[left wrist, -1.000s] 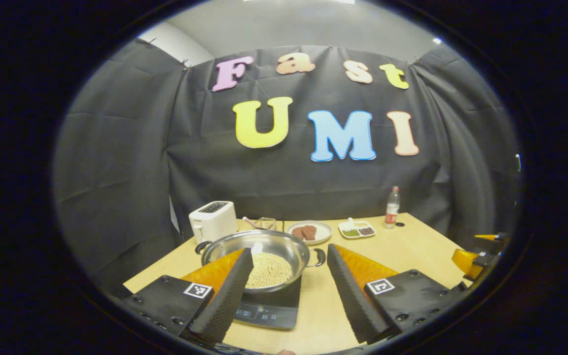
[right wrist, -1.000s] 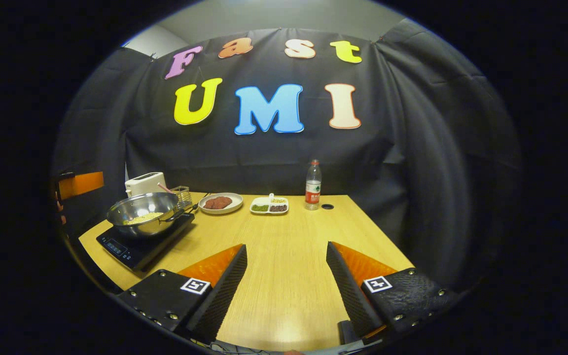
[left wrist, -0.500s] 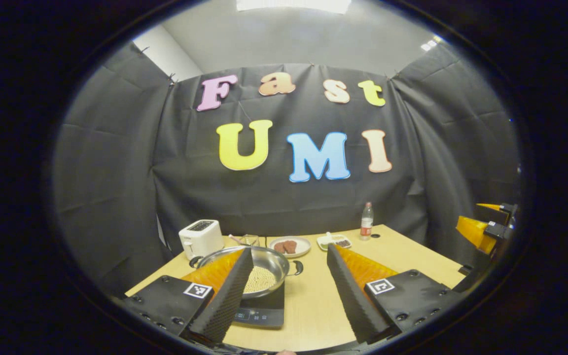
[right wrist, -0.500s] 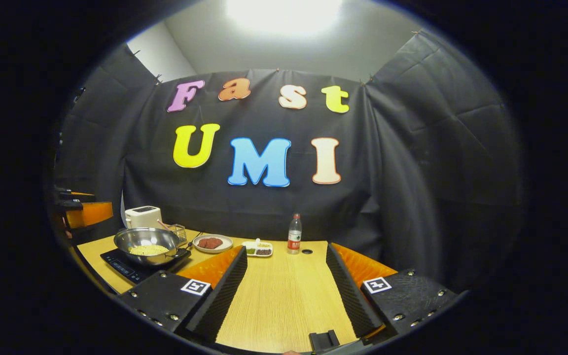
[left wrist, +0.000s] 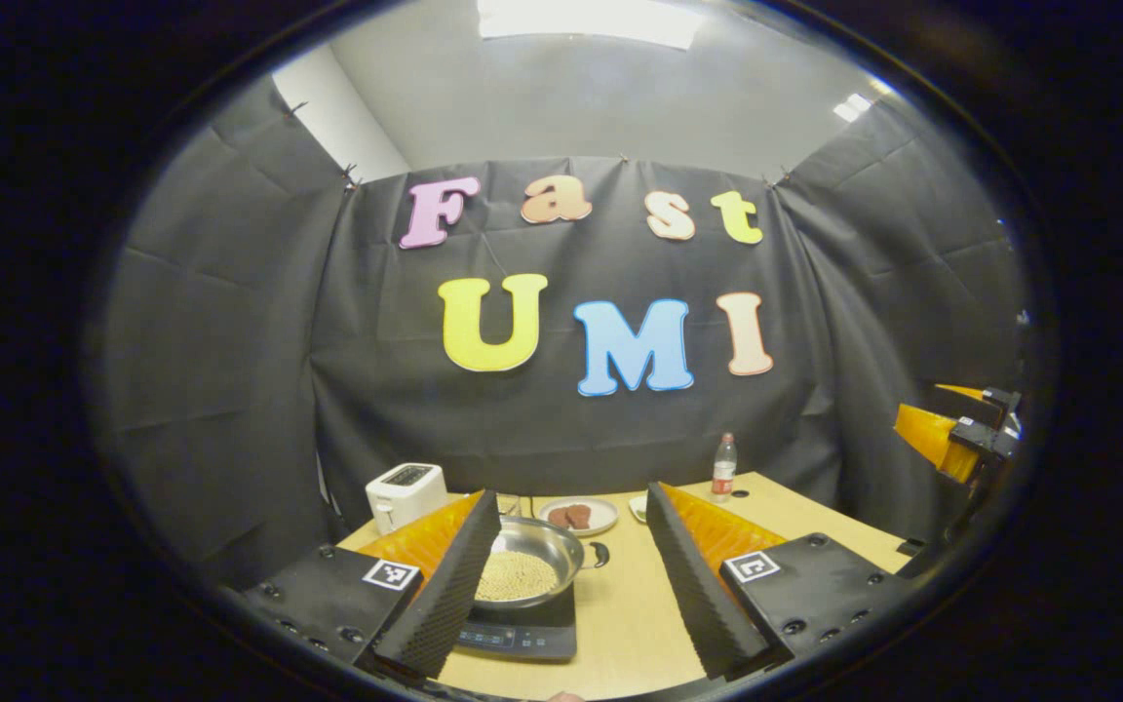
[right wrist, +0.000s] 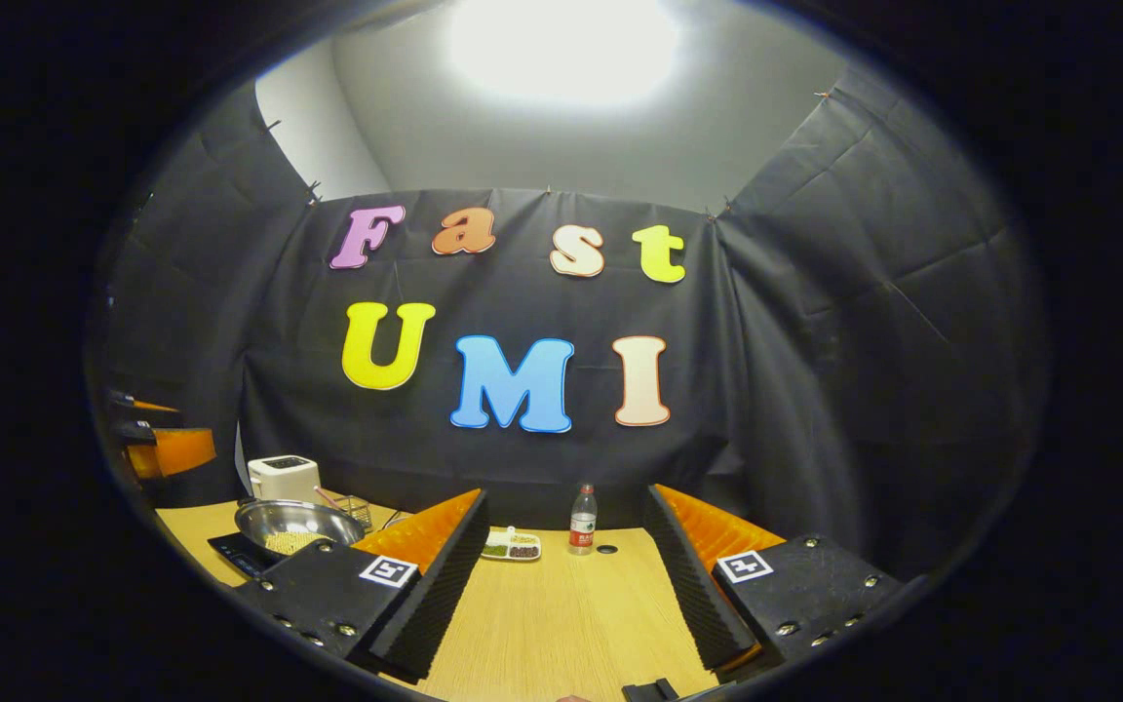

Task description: First push the handle of the pot to place it horizontally, then grasp the pot with both hands and set it on the induction cooktop.

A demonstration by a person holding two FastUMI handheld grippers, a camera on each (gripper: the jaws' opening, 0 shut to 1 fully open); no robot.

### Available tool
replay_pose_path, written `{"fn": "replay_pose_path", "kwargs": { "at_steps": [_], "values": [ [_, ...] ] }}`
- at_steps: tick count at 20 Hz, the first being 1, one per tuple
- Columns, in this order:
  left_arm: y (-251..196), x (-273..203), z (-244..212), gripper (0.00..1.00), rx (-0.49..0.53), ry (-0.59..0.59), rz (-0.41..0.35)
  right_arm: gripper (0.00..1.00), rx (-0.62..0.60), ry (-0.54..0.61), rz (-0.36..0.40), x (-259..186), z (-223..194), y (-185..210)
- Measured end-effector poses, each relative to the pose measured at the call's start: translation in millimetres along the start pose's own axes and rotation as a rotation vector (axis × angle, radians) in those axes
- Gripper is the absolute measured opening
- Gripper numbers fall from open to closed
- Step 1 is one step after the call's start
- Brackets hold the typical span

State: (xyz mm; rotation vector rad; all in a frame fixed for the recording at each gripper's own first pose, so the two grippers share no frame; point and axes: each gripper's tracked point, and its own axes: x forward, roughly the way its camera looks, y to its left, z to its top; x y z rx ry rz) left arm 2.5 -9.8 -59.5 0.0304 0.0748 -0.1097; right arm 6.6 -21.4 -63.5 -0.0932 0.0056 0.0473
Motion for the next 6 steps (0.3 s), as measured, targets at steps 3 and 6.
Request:
{"fn": "replay_pose_path", "kwargs": {
  "at_steps": [3,6],
  "values": [
    [4.9,-3.1,3.0,1.0,0.025,-0.031,0.02,0.96,-0.003,0.008,0.004,3.8,-5.0,2.9],
    [10.3,-3.5,-4.3,1.0,0.017,-0.035,0.05,0.96,0.006,-0.002,0.011,9.3,-4.3,6.4]
  ]
}}
